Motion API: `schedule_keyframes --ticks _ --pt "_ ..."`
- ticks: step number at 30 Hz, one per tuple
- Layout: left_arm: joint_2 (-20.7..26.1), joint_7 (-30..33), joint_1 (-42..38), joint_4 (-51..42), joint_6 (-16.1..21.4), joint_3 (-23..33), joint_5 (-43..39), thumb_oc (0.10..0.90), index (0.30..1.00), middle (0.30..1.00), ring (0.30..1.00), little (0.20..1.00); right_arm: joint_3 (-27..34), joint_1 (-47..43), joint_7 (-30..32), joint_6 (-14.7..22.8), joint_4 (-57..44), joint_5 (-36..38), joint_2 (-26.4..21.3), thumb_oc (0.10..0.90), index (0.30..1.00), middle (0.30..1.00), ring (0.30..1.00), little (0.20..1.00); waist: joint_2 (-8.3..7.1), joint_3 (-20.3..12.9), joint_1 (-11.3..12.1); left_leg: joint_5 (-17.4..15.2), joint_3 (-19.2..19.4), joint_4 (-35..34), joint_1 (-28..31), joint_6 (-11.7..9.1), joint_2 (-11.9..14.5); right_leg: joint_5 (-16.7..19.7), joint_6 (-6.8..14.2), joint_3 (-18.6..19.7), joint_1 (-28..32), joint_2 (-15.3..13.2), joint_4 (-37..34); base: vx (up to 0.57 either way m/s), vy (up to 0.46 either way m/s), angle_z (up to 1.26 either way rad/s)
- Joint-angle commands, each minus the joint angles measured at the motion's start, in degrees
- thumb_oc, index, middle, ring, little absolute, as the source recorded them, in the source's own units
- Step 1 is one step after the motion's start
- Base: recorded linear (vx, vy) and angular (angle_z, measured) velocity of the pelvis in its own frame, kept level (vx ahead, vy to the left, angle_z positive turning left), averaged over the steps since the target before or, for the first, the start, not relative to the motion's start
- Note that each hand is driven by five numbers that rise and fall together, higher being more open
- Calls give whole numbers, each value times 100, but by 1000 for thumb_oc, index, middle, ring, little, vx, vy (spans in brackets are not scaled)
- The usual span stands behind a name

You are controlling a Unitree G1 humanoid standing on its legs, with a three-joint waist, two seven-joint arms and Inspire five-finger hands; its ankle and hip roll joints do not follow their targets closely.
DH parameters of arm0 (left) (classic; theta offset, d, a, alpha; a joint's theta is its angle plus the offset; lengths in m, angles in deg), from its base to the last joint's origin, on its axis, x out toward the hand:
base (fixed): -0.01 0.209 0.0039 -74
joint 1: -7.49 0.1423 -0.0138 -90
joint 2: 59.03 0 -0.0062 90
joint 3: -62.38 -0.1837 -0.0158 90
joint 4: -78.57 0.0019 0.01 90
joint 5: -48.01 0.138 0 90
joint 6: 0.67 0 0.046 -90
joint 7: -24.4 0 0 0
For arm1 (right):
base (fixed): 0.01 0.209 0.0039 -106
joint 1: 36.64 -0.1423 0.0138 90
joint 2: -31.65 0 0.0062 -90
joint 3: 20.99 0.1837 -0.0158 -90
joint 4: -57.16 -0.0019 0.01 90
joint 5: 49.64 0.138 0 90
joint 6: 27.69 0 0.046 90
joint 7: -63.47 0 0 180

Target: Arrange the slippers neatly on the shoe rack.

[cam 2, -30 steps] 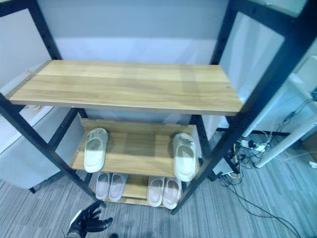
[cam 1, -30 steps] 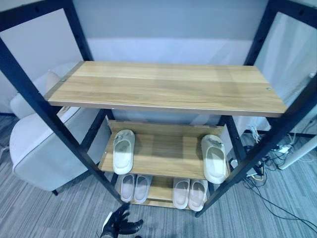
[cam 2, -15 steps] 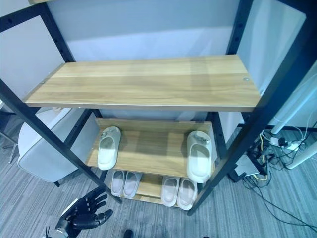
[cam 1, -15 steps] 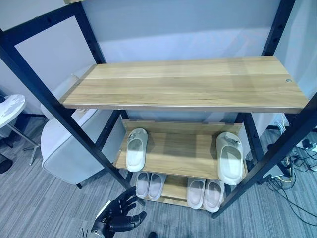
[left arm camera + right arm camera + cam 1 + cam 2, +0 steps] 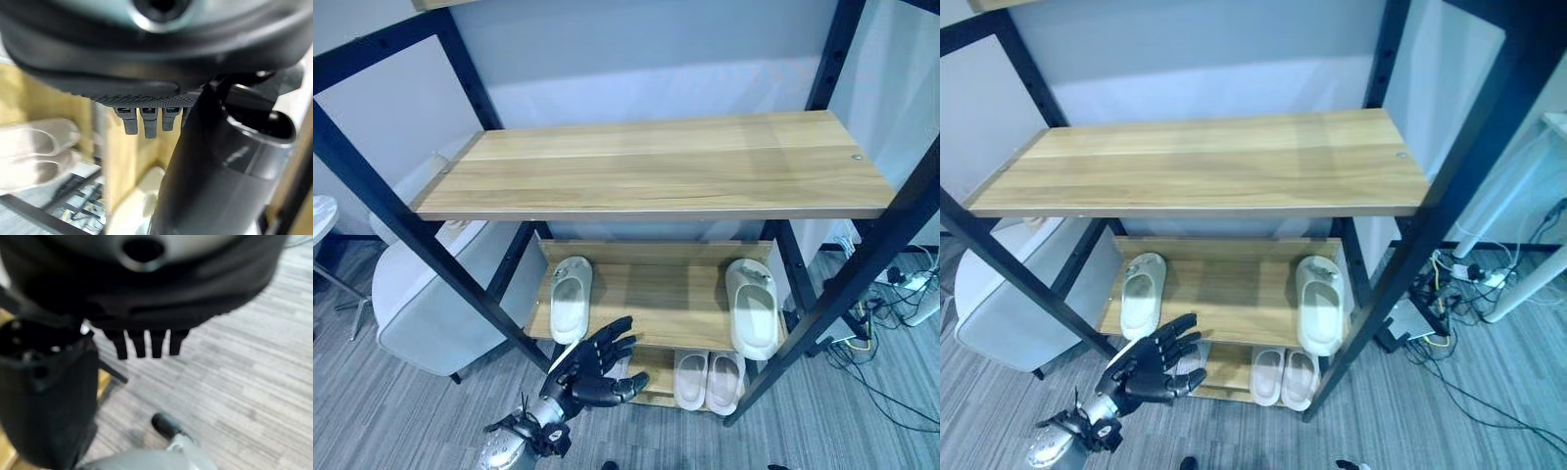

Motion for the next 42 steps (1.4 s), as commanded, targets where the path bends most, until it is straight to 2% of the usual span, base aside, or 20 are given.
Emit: schedule_keyframes --ticks 1,3,5,6,9,13,14,15,19,23,28,36,42 --pt "-24 311 -530 -817 821 97 592 800 900 900 900 900 -99 -124 152 39 -40 105 43 800 900 900 900 900 -322 -112 -53 -107 174 11 -225 123 -295 -556 143 157 -30 76 75 25 -13 -11" --pt "-68 759 -1072 -680 1039 57 1445 800 900 900 900 900 -79 -77 162 18 -57 194 89 800 900 900 900 900 -321 -167 -133 -161 284 11 -234 135 -292 -508 198 231 -110 43 75 50 -14 -11" --pt "-72 871 -1181 -624 1084 59 1633 800 900 900 900 900 -81 -56 157 17 -53 202 103 800 900 900 900 900 -320 -175 -140 -170 313 11 -230 133 -288 -504 207 244 -114 33 75 53 -5 -20" --pt "-40 1260 -1541 -424 1173 177 2236 800 900 900 900 900 -3 22 134 11 -42 328 137 800 900 900 900 900 -309 -207 -199 -190 360 11 -202 131 -292 -491 220 284 -113 23 75 76 0 -26" --pt "-103 1716 -1920 -91 1225 304 2734 800 900 900 900 900 110 189 95 42 -63 535 162 800 900 900 900 900 -305 -253 -265 -219 391 11 -191 127 -300 -476 240 293 -128 12 75 57 4 -6" --pt "-109 2146 -2317 251 1154 514 3274 800 900 900 900 900 211 347 92 48 -59 588 138 800 900 900 900 900 -293 -285 -336 -237 428 11 -212 125 -308 -441 265 319 -184 -2 75 24 7 -3" --pt "63 2426 -2586 494 1141 621 3834 800 900 900 900 900 270 400 42 52 -44 620 99 800 900 900 900 900 -280 -319 -377 -264 444 11 -223 129 -314 -428 279 358 -220 -8 75 41 17 -12" --pt "83 2542 -2666 608 1130 629 3997 800 900 900 900 900 279 415 34 58 -37 635 93 800 900 900 900 900 -278 -326 -391 -270 451 11 -226 131 -316 -423 285 373 -231 -9 75 41 17 -18" --pt "242 2731 -3000 979 1042 668 4501 800 900 900 900 900 341 430 17 74 26 687 69 800 900 900 900 900 -252 -357 -420 -283 482 11 -249 133 -322 -407 310 384 -275 -19 75 18 10 -7" --pt "335 3170 -3387 1734 847 751 5245 800 900 900 900 900 371 402 -14 141 56 808 104 800 900 900 900 900 -235 -429 -490 -307 542 11 -274 133 -327 -386 337 432 -322 -51 75 17 17 -8" --pt "653 3545 -3625 2113 657 960 5725 800 900 900 900 900 459 469 -45 175 58 911 75 800 900 900 900 900 -177 -463 -556 -361 595 11 -250 151 -354 -378 364 489 -350 -83 75 17 31 -14" --pt "848 3674 -3537 2451 576 1361 5557 800 900 900 900 900 513 506 -141 110 252 904 82 800 900 900 900 900 -167 -428 -564 -390 652 11 -174 164 -390 -363 376 541 -297 -127 75 10 14 -1" --pt "936 3750 -3492 2697 479 1434 5706 800 900 900 900 900 515 509 -193 98 281 850 42 800 900 900 900 900 -196 -390 -560 -403 678 11 -181 169 -403 -343 390 537 -319 -151 75 8 22 -6"
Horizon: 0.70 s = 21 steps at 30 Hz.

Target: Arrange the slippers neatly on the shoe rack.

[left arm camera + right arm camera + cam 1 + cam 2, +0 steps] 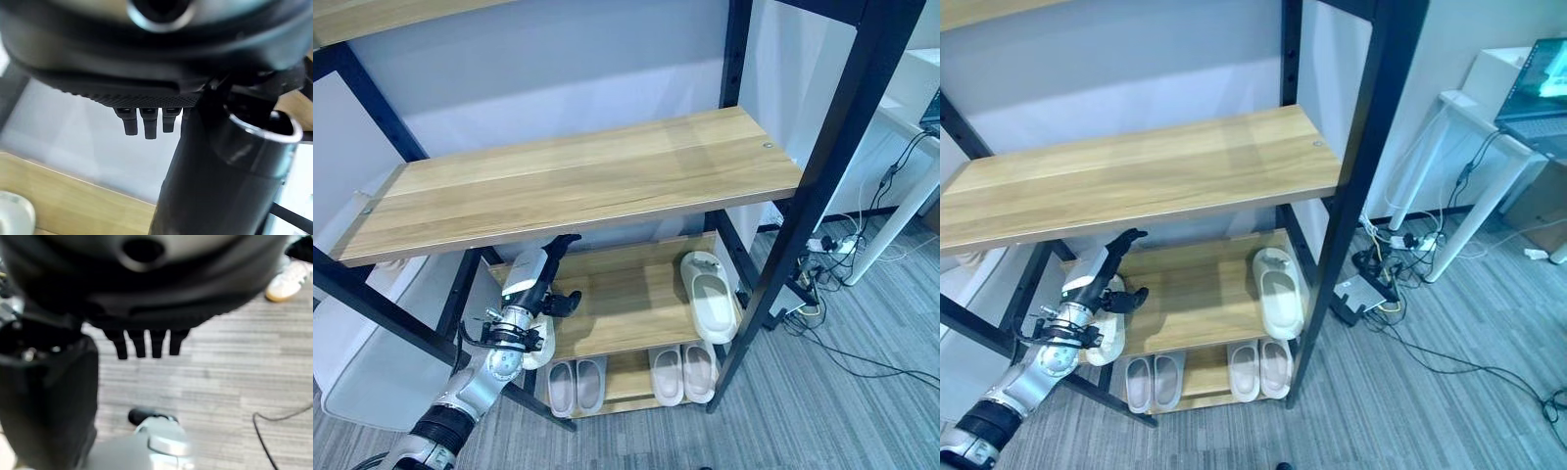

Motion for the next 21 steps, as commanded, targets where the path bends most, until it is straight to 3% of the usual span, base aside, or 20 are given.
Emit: schedule_keyframes --ticks 1,21 --pt "423 571 -805 99 141 685 13 800 900 900 900 900 62 27 -24 65 157 86 -39 800 900 900 900 900 -279 -43 4 -319 -12 36 -54 59 -376 -521 367 -109 198 -97 75 0 0 0" --pt "544 703 -989 1038 -54 901 -402 800 900 900 900 900 37 -47 -43 42 166 78 -68 800 900 900 900 900 -442 -27 52 -309 17 36 -242 80 -385 -427 372 -59 -43 -117 75 0 0 0"
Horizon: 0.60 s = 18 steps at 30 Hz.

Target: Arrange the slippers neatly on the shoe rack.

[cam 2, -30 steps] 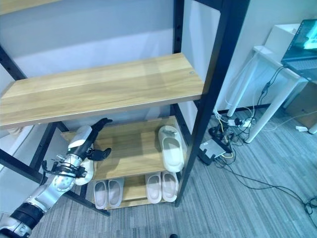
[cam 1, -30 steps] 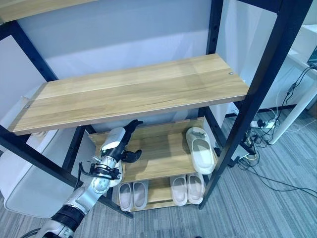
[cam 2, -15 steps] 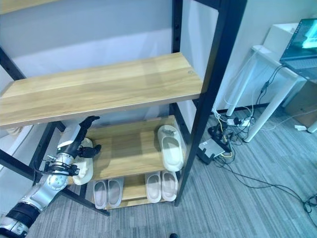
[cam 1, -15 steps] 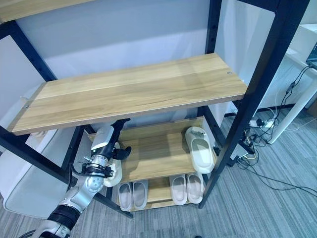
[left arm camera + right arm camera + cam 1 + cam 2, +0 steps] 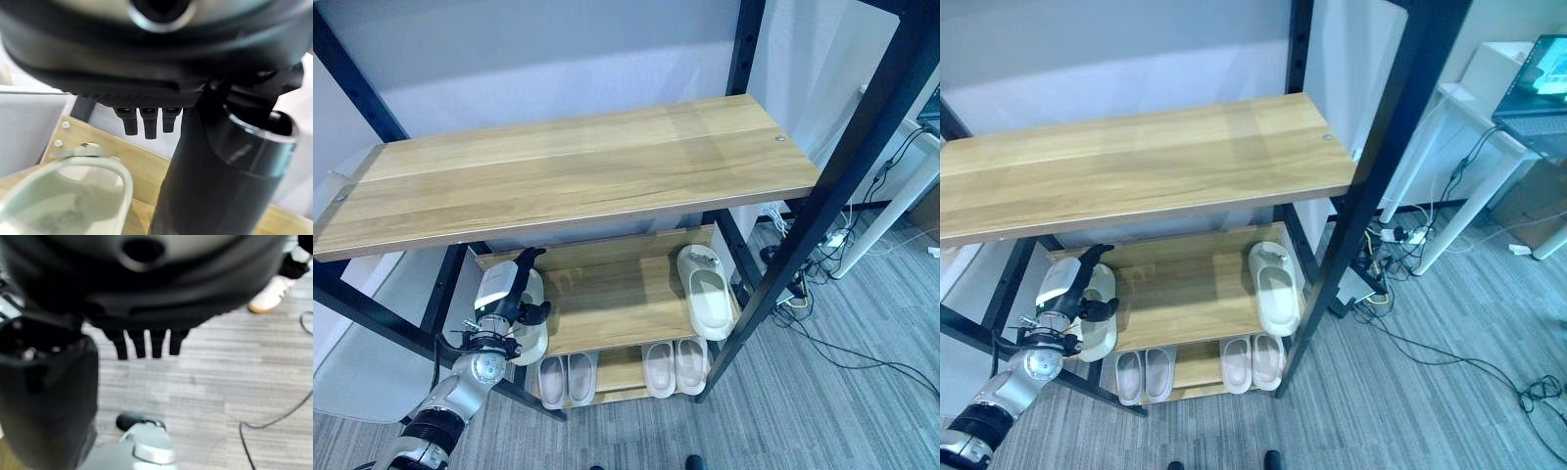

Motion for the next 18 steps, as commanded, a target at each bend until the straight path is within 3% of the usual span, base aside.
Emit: schedule_keyframes --ticks 1,8,18 --pt "503 600 -988 119 176 647 -230 800 900 900 900 900 40 18 56 46 71 82 -58 800 900 900 900 900 -185 -148 49 -284 -36 29 -122 89 -389 -458 402 -74 106 -118 75 0 0 0" --pt "502 683 -755 -108 230 1079 -561 800 900 900 900 900 24 58 38 40 32 55 -62 800 900 900 900 900 -201 -182 63 -336 -22 29 -7 91 -396 -500 396 -64 206 -127 75 16 1 0" --pt "861 664 -715 153 67 847 71 800 900 900 900 900 -22 -20 51 58 105 33 -33 800 900 900 900 900 -205 -177 102 -364 -24 29 77 79 -372 -517 402 -87 283 -120 75 0 0 0"
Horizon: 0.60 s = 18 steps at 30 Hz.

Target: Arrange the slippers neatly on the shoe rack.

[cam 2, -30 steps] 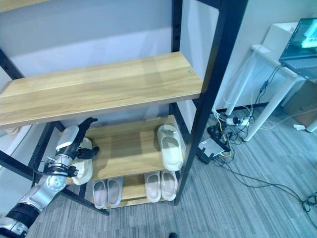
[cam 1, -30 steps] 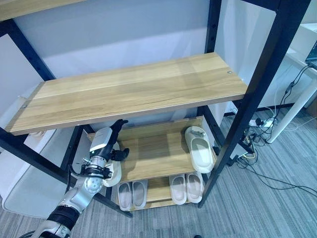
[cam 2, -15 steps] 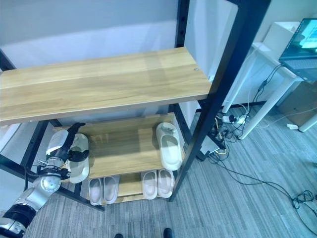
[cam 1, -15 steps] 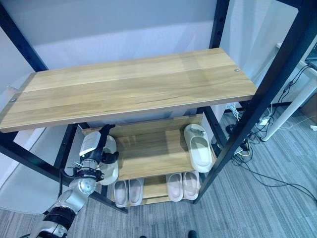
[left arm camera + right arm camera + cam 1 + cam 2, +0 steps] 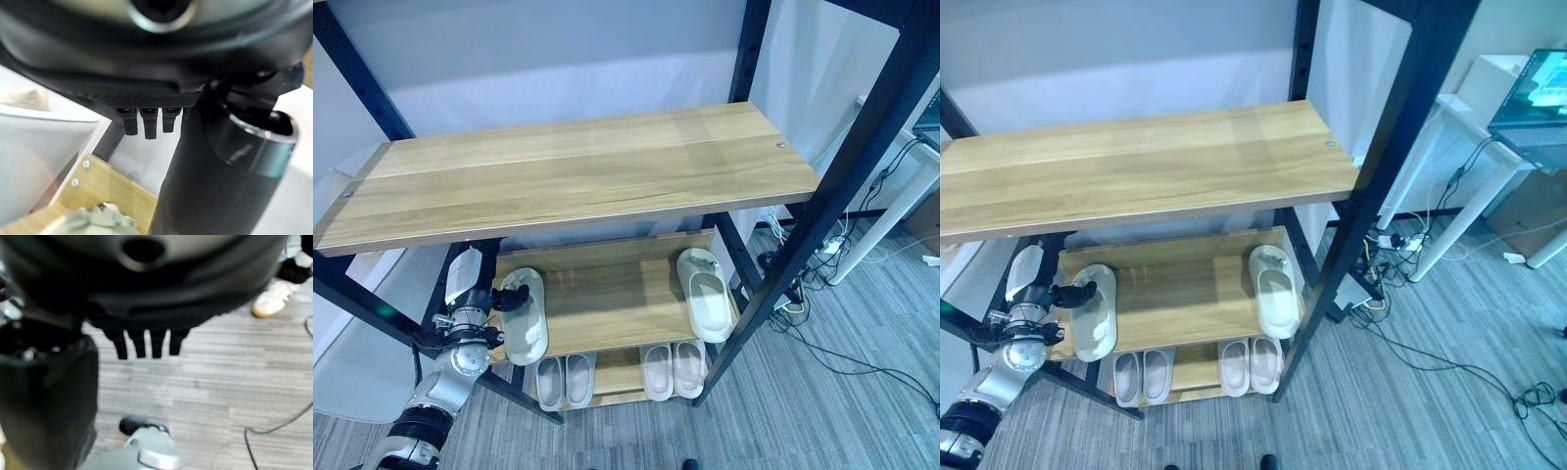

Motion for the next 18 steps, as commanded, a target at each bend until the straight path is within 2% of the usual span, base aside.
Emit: schedule_keyframes --ticks 1,6,18 --pt "637 432 -719 92 102 307 221 800 900 900 900 900 -15 5 54 60 104 52 -35 800 900 900 900 900 -119 -122 64 -362 -31 26 25 82 -377 -522 407 -95 235 -125 75 0 0 0" --pt "673 372 -717 157 80 209 320 800 900 900 900 900 -34 -27 66 55 124 24 -39 800 900 900 900 900 -125 -112 74 -375 -27 26 51 85 -368 -526 407 -98 253 -118 75 0 0 0" --pt "151 144 -486 -46 286 434 -586 800 900 900 900 900 -50 -22 72 -22 138 -15 23 800 900 900 900 900 -131 -78 60 -378 -10 26 67 89 -351 -537 394 -107 259 -113 75 0 0 0"
